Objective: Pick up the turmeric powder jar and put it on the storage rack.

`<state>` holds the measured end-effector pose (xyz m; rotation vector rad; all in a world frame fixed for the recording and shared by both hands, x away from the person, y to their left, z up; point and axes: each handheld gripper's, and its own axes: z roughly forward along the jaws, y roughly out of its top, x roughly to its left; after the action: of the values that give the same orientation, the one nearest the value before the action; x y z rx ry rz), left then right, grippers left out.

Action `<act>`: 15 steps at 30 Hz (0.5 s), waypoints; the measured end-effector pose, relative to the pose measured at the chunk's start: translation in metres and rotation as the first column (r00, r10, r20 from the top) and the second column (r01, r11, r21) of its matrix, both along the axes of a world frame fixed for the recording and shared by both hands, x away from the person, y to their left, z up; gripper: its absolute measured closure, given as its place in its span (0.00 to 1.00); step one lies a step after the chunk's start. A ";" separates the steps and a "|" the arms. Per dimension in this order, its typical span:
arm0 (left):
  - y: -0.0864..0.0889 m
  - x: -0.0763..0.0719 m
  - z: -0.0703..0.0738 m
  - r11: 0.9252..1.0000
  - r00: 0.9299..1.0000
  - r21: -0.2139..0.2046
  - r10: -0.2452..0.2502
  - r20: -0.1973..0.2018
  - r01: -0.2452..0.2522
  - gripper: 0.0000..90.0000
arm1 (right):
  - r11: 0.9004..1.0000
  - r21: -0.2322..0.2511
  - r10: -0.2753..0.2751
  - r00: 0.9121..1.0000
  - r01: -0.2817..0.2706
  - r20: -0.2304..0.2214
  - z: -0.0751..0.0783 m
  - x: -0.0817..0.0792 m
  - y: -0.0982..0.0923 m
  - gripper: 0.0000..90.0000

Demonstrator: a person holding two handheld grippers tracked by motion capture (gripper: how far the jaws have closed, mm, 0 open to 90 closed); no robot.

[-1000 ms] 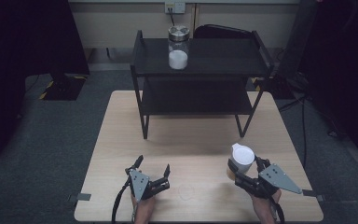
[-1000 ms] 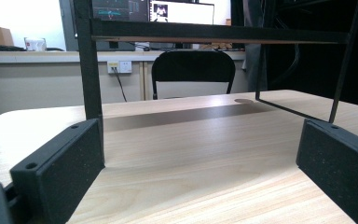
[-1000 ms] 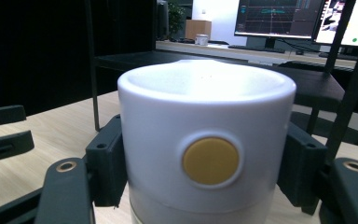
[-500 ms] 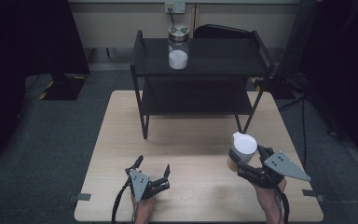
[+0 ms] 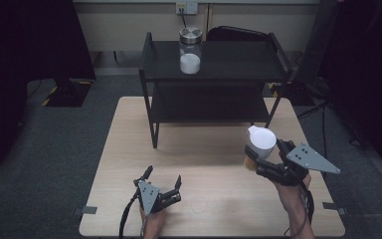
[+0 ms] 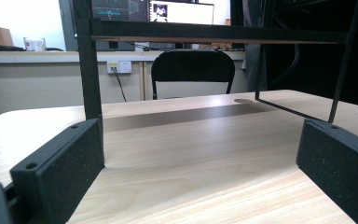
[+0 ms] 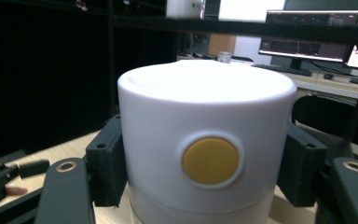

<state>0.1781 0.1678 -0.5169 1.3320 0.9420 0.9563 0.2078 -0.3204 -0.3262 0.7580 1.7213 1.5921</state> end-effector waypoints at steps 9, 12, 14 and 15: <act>0.000 0.000 0.000 1.000 1.000 0.000 -0.001 0.000 0.001 0.00 | 0.998 -0.017 0.053 0.998 -0.052 0.025 0.034 0.019 0.001 0.34; 0.001 0.000 0.000 1.000 1.000 -0.004 -0.005 0.002 0.005 0.00 | 0.997 -0.020 0.078 0.997 -0.078 0.027 0.045 0.028 0.000 0.34; 0.001 0.000 0.000 1.000 1.000 -0.002 -0.004 0.001 0.004 0.00 | 0.996 -0.021 0.086 0.996 -0.086 0.030 0.051 0.034 0.000 0.34; 0.001 0.000 0.000 1.000 1.000 -0.002 -0.004 0.002 0.004 0.00 | 0.996 -0.014 0.092 0.995 -0.091 0.028 0.054 0.036 0.000 0.34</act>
<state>0.1781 0.1686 -0.5173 1.3307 0.9384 0.9526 0.2438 -0.3205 -0.2722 0.6556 1.7662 1.6436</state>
